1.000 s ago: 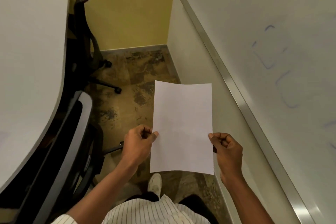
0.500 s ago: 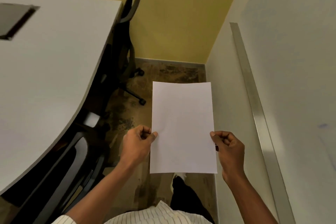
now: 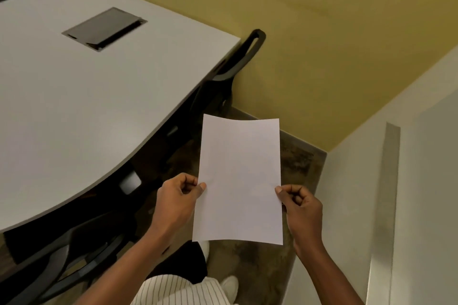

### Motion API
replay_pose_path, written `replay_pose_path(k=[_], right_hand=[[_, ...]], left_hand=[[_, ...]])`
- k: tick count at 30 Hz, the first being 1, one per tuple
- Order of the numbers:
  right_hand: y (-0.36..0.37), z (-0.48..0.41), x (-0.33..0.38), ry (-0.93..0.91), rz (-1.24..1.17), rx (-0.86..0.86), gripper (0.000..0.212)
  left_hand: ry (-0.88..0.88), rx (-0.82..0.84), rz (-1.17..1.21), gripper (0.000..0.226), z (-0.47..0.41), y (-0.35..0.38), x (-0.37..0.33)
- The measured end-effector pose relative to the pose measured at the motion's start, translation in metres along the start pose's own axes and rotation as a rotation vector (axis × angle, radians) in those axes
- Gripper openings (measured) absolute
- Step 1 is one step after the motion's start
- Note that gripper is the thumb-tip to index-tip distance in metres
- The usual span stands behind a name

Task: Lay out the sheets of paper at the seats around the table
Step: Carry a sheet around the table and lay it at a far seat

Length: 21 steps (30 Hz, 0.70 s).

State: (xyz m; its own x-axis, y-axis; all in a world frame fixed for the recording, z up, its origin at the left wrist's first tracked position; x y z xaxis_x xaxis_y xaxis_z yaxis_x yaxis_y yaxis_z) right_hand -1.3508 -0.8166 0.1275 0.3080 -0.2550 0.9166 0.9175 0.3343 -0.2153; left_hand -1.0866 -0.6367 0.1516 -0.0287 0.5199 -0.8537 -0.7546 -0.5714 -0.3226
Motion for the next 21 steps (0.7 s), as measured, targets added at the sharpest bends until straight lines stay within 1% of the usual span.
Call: replay_pose_path(k=[6,13,21], right_hand=[[0.059,-0.094,0.064,-0.045,-0.015,0.137,0.007],[0.15,-0.195,0.148,-0.098,0.009,0.262,0.007],[0.244,-0.29,0.242,-0.156,0.058,0.363,0.008]], left_hand=[[-0.018,-0.129,0.078,0.01,-0.066,-0.026,-0.032],[-0.021,-0.28,0.283,0.009,-0.167,-0.084,-0.079],[-0.011,-0.393,0.34,0.008,-0.267,-0.137,-0.131]])
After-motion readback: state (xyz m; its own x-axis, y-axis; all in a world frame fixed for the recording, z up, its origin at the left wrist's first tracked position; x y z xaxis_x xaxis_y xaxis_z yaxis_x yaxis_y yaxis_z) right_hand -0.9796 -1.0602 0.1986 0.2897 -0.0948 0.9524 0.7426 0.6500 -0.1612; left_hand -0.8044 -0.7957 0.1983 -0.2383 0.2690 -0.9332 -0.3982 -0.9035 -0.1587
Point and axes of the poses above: each hand's wrist, its own z-axis away from the middle knuckle, its own y-axis out of the palm, x = y × z, the point moved 7 cm from there along -z, towards the middle knuckle, and after that the axes turned 8 degrees about x, right-handed, at the moved point
